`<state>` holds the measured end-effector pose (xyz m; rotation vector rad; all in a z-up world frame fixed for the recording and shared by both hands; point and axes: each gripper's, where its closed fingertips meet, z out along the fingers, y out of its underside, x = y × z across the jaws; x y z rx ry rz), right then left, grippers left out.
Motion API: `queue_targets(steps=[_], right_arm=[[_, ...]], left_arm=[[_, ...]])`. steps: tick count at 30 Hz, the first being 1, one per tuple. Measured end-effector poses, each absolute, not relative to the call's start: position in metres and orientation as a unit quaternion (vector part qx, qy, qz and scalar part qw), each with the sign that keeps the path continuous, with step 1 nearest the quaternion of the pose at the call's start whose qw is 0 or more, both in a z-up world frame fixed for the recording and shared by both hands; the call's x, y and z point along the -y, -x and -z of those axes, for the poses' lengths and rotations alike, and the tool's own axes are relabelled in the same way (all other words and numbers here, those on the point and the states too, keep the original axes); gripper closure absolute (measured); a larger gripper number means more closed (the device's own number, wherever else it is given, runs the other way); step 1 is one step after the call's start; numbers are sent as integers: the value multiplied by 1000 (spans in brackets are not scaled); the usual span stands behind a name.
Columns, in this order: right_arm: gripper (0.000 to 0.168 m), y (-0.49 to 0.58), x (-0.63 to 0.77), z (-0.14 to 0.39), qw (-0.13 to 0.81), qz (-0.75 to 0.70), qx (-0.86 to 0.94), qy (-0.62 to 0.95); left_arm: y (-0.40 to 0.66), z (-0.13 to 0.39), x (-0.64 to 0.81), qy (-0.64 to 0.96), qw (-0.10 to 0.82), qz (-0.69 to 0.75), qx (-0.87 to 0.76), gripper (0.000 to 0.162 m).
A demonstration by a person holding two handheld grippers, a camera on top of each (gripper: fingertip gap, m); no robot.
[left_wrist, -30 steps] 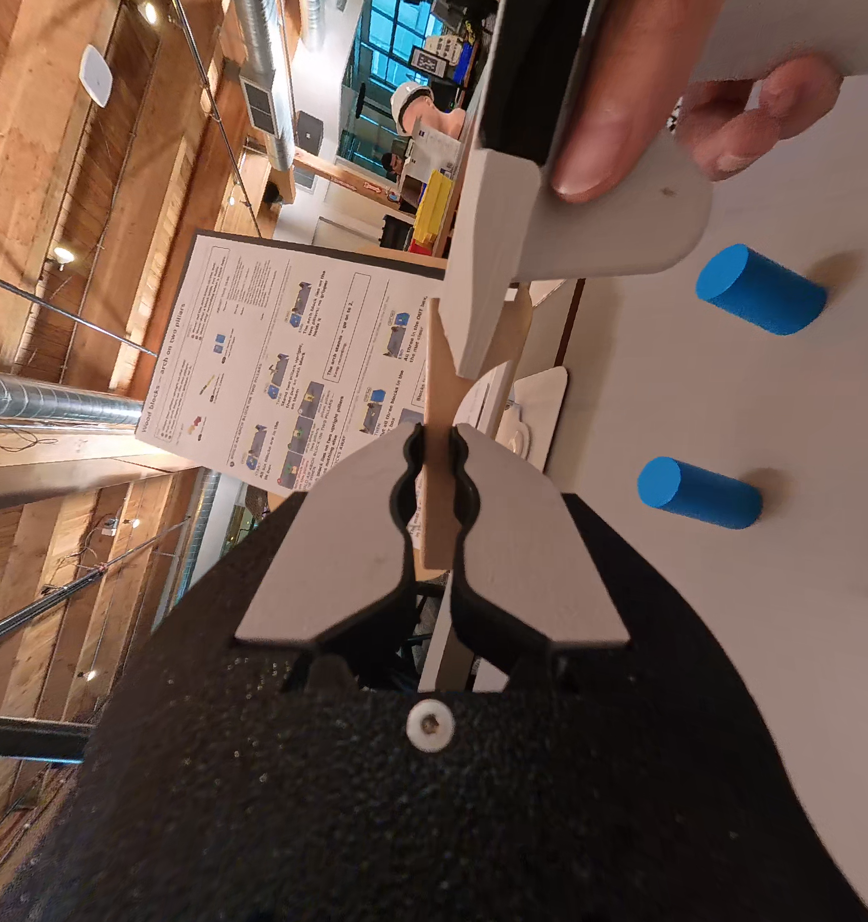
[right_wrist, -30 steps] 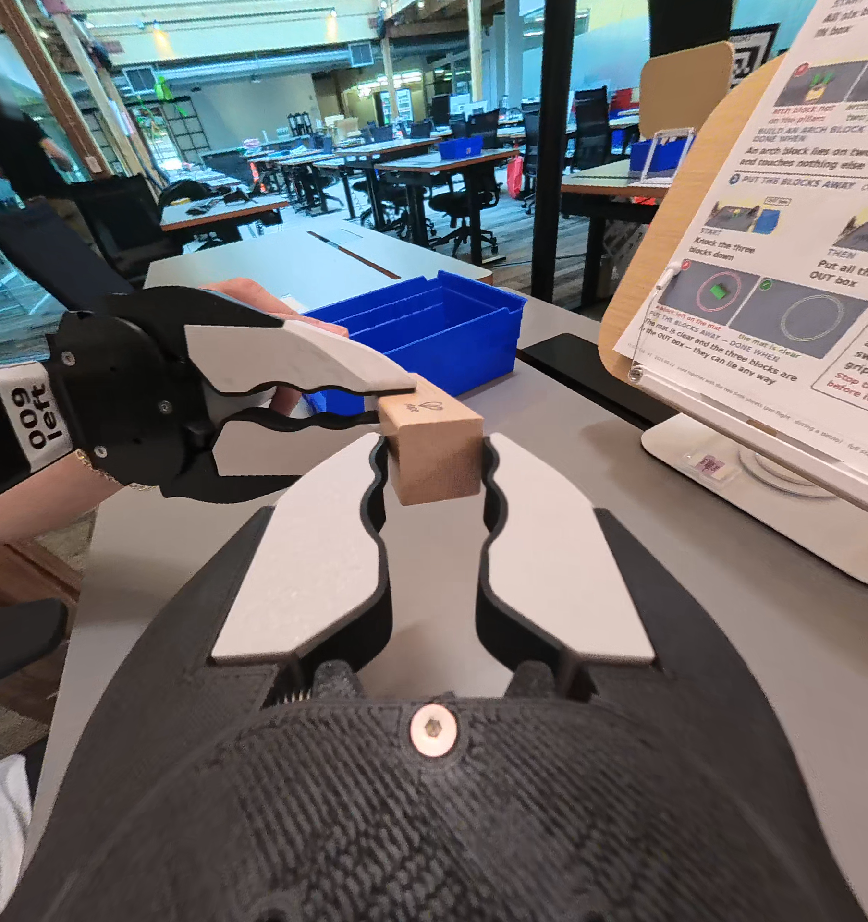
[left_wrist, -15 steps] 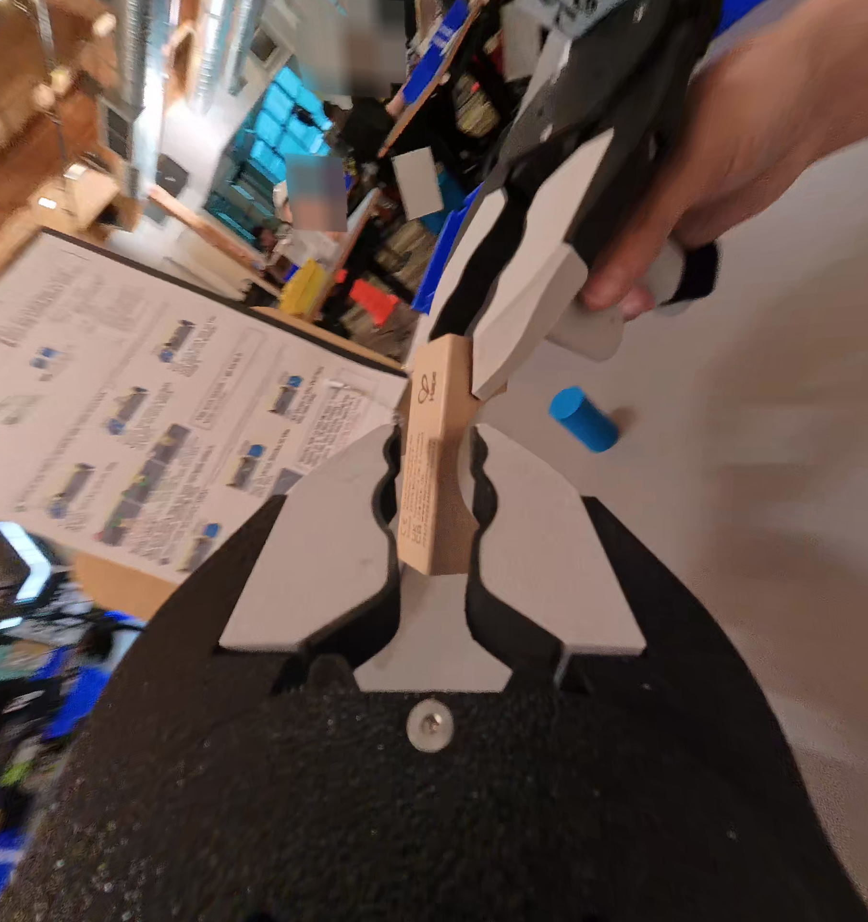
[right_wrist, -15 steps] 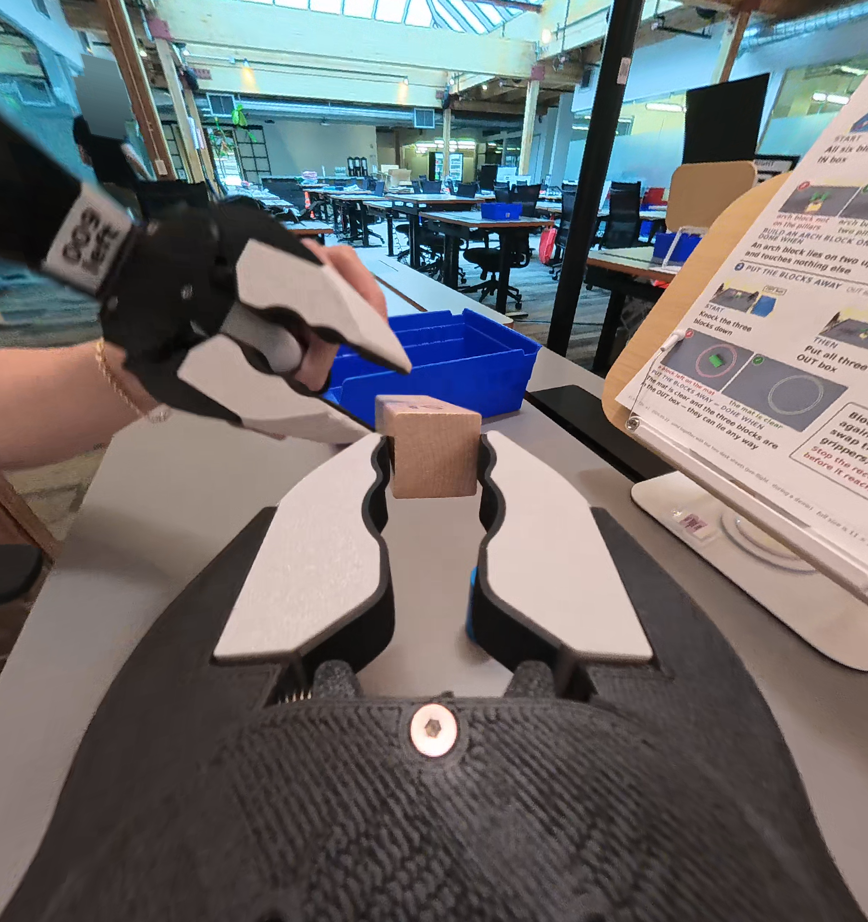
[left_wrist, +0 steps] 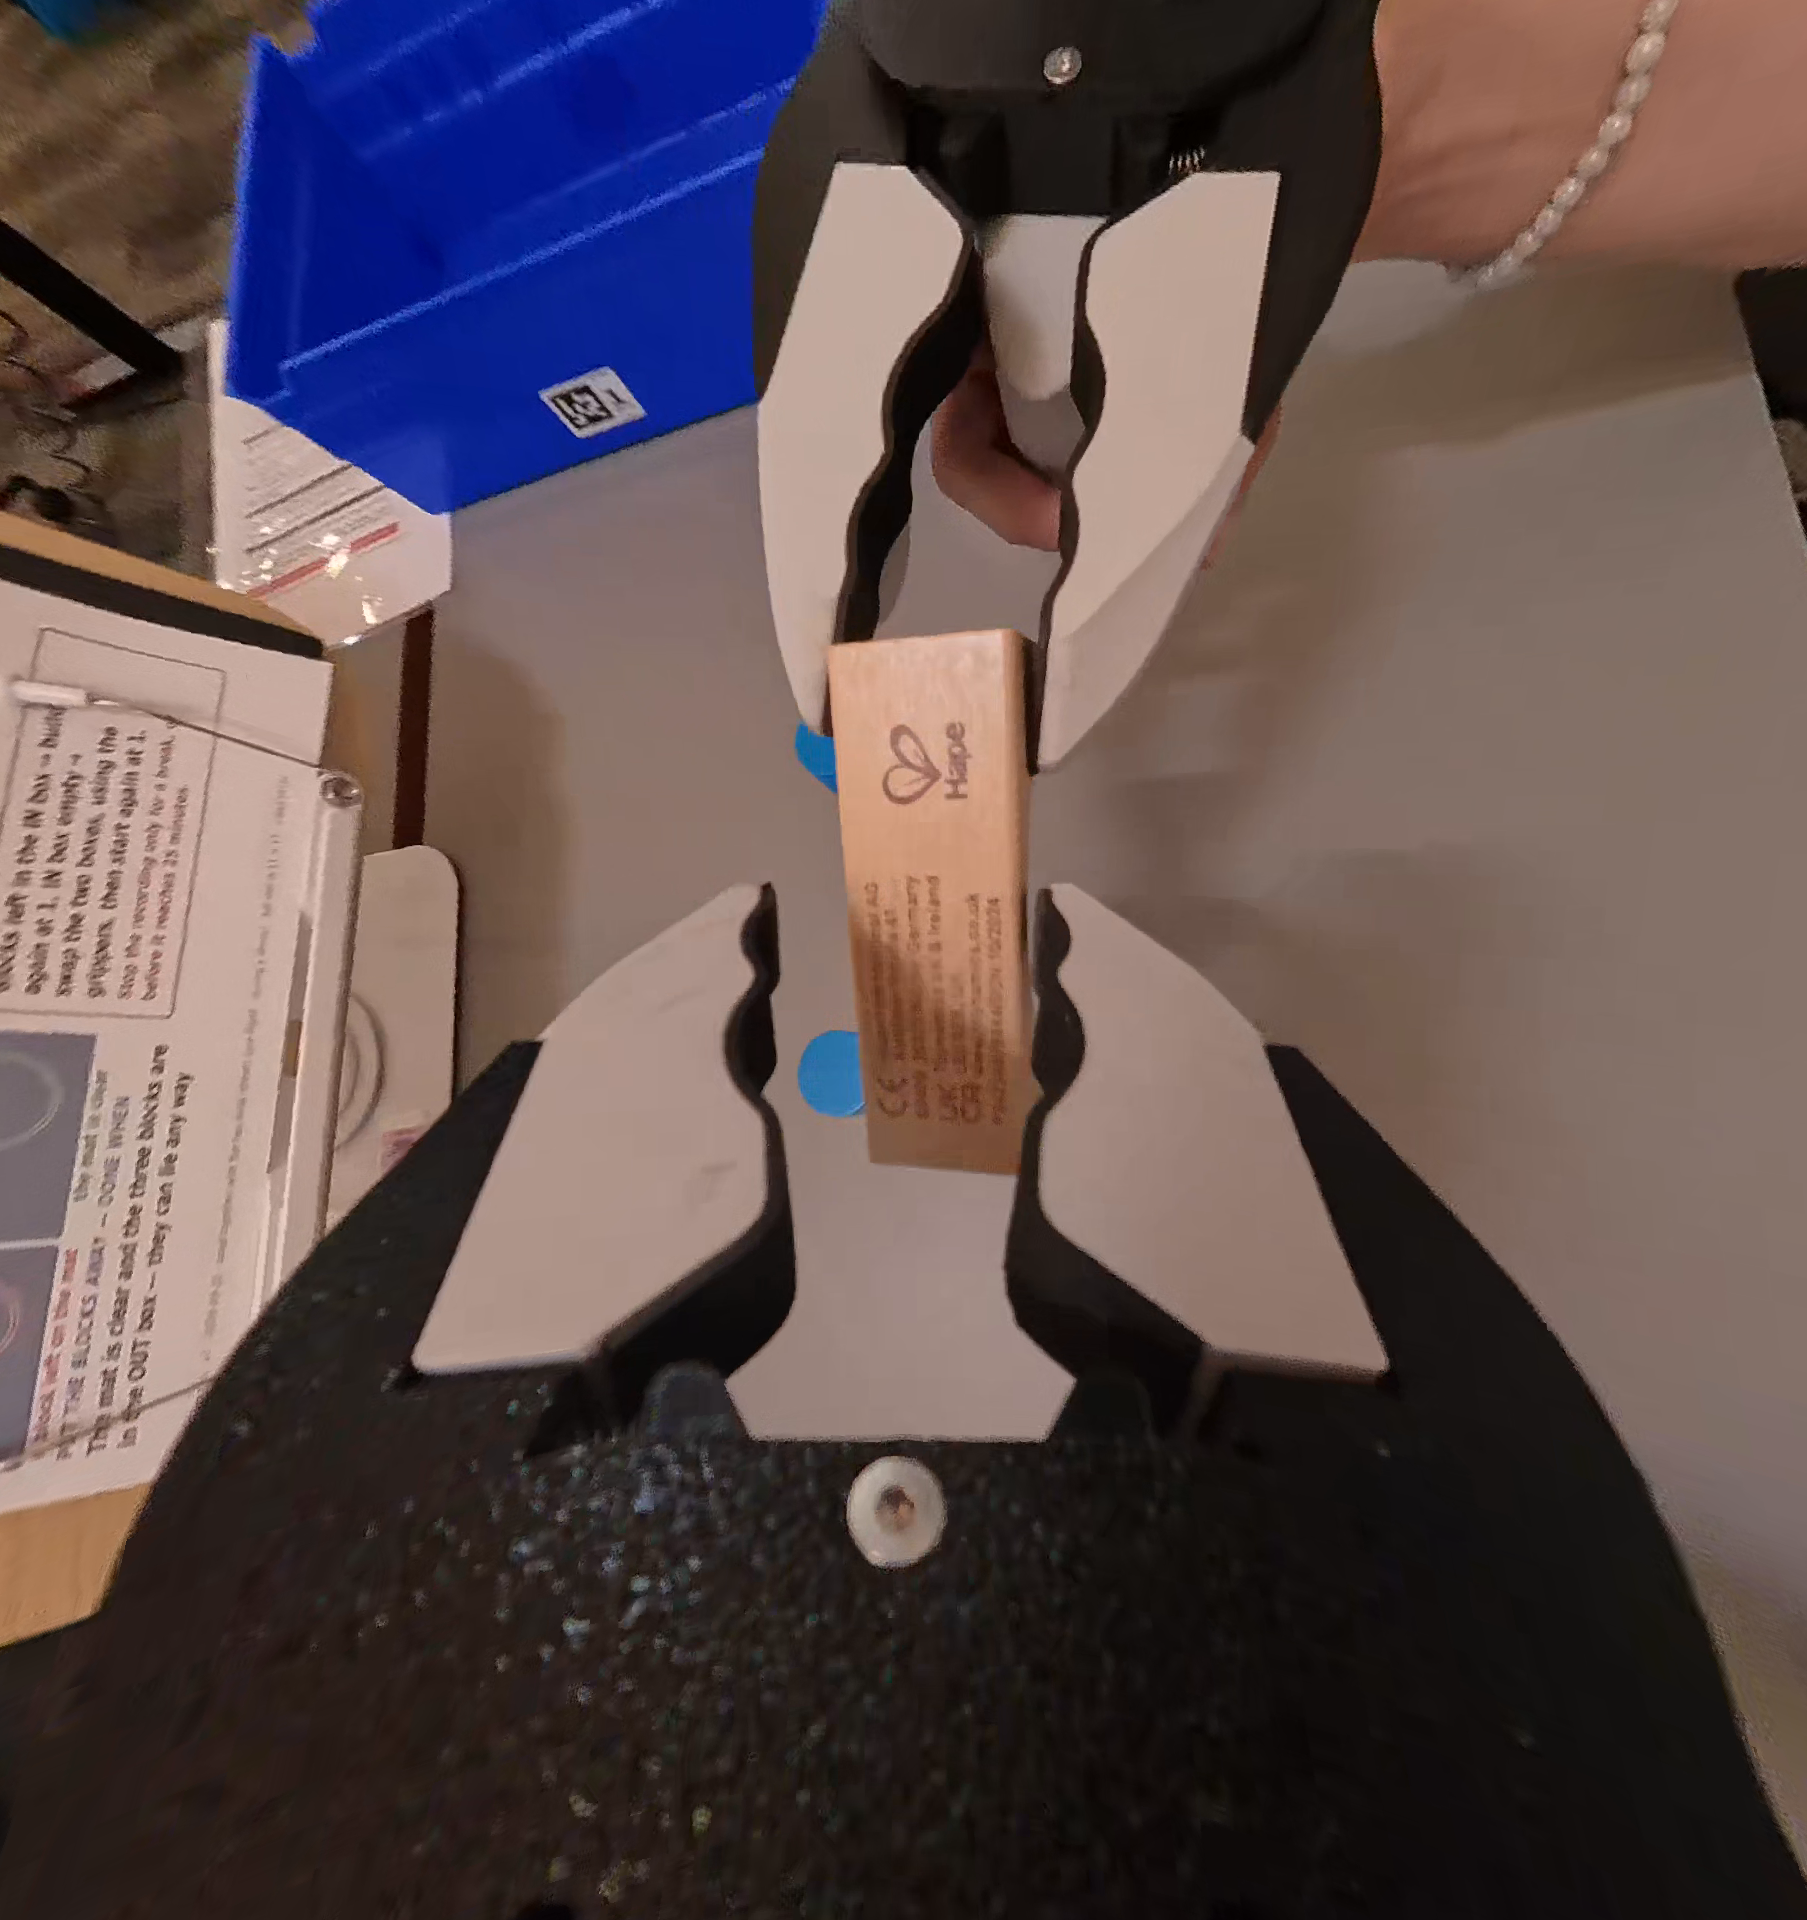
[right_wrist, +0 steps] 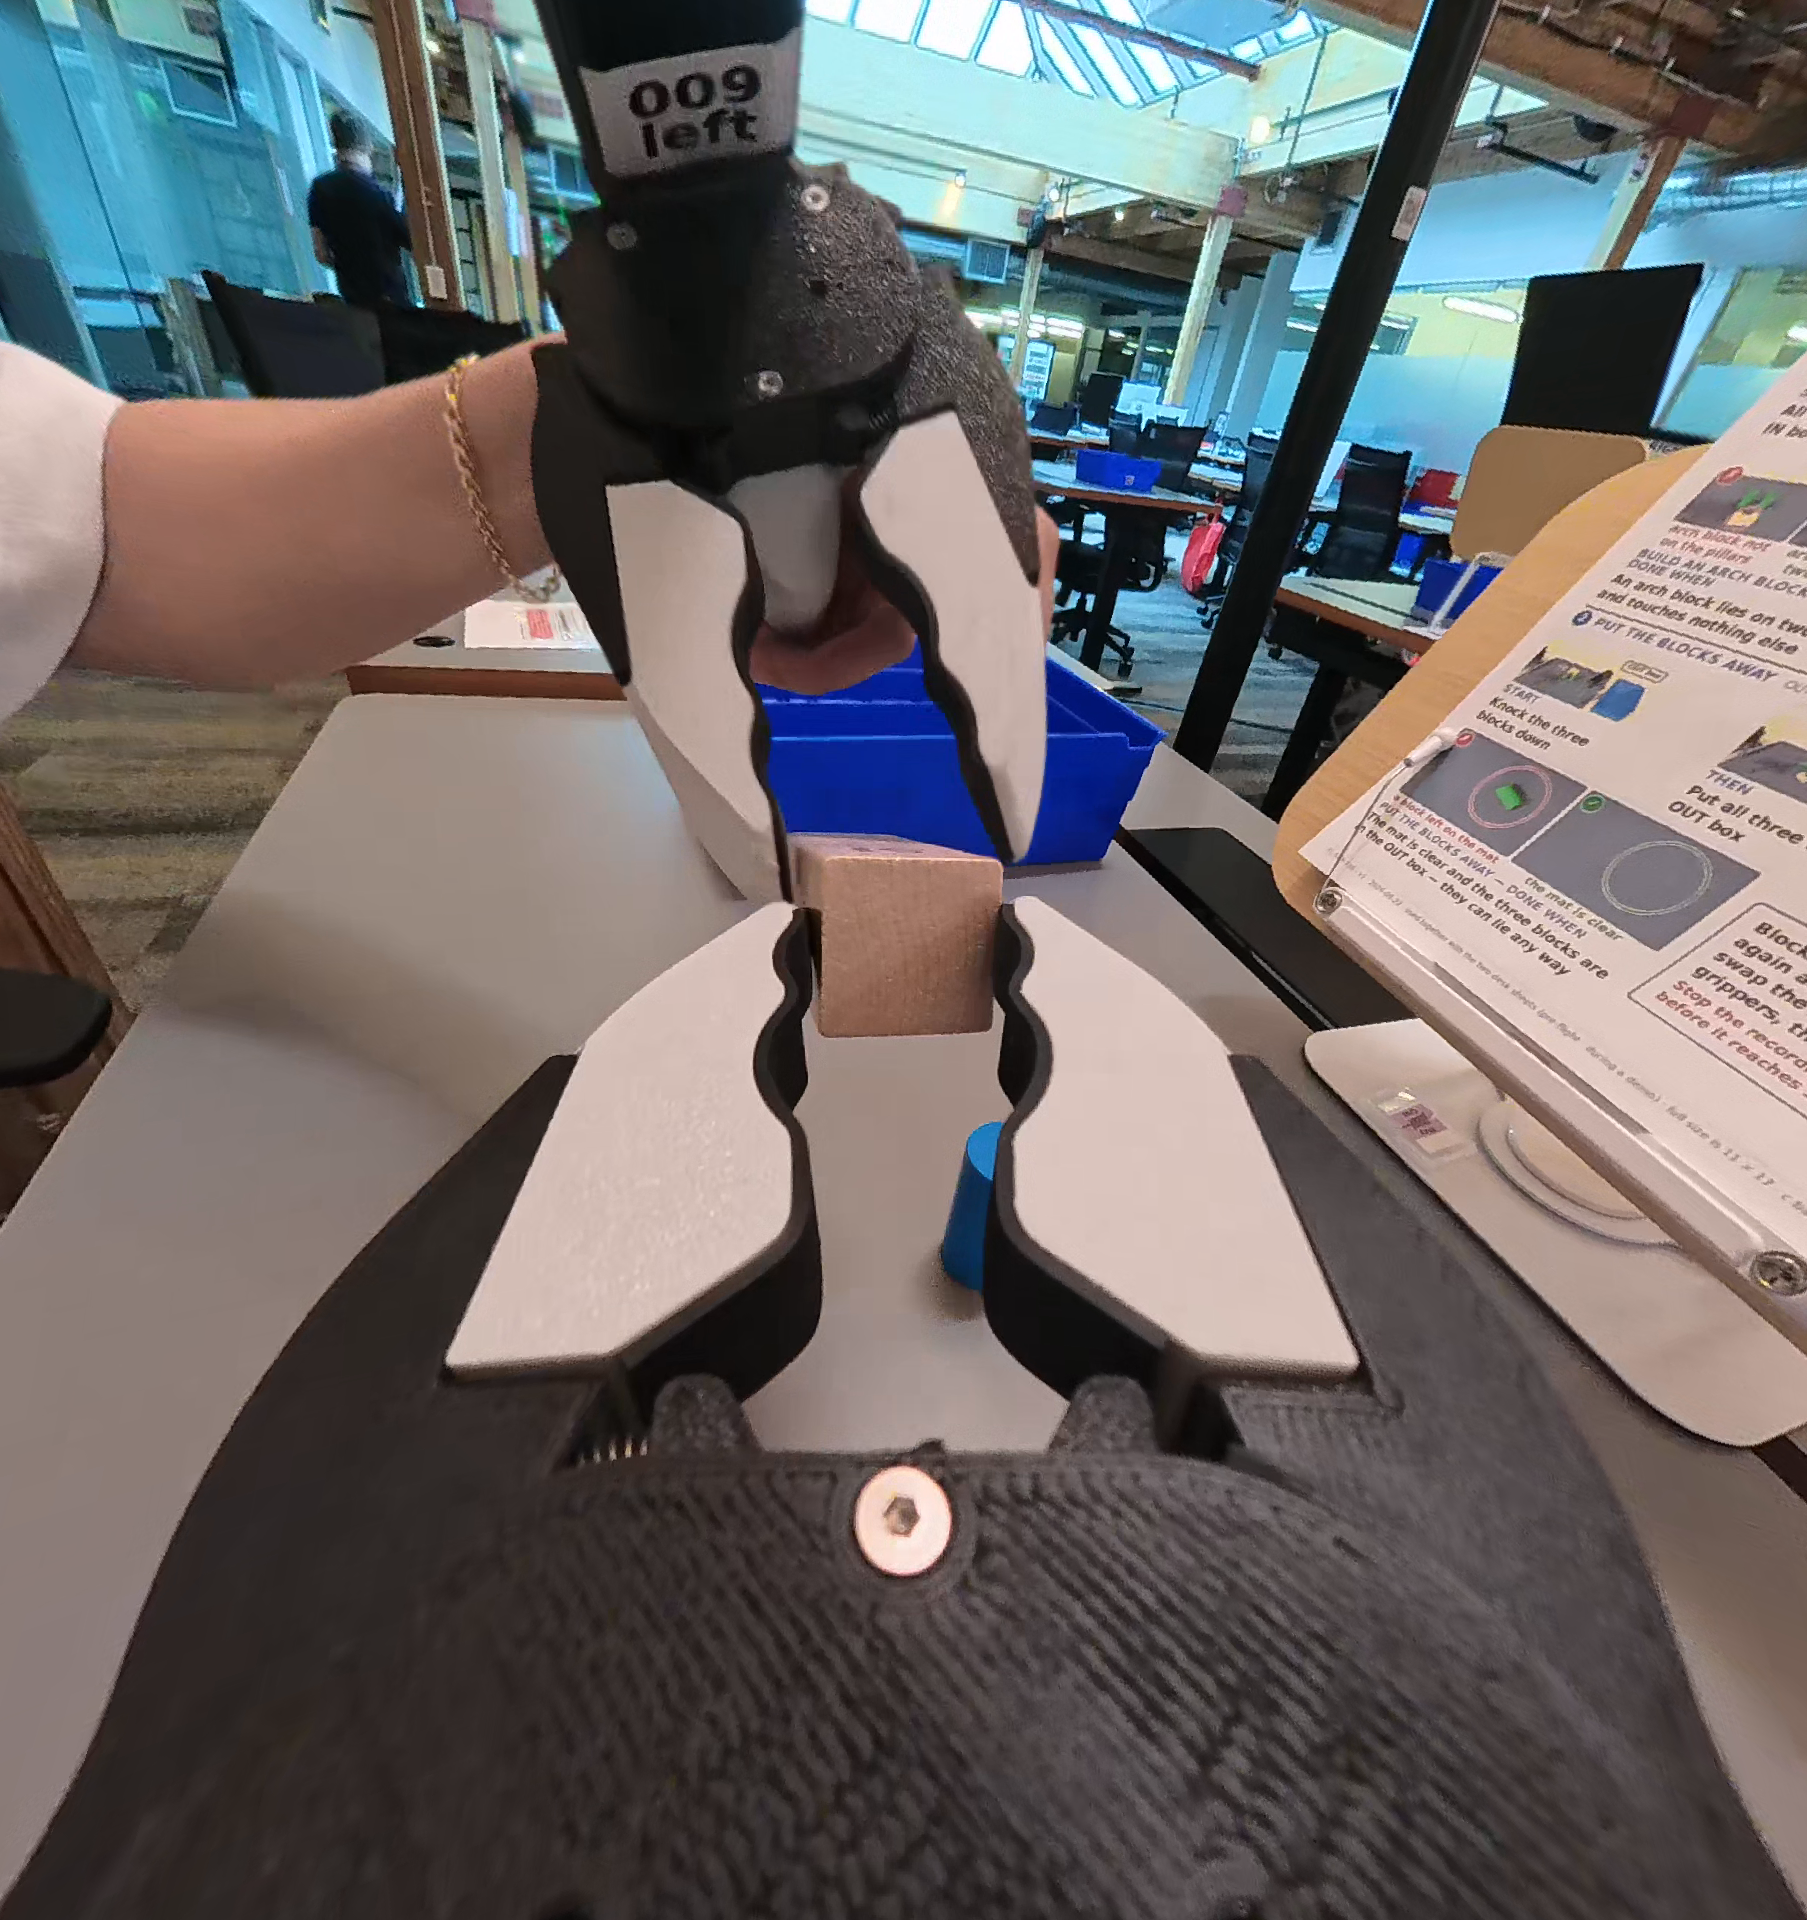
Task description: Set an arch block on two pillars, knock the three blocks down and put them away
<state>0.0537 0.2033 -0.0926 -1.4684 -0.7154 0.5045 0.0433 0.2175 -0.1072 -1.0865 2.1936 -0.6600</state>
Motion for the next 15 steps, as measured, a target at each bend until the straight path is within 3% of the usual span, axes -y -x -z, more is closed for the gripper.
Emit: queue_targets(steps=[7, 11, 15], right_arm=[[134, -73, -200, 104, 654, -209, 293, 665], [132, -89, -202, 112, 656, -191, 263, 681], [115, -108, -195, 125, 639, -181, 232, 711]], left_arm=[[-63, 126, -209, 400, 250, 219, -854, 129], [-77, 134, -213, 415, 235, 209, -853, 128], [-84, 137, -225, 431, 237, 191, -850, 128]])
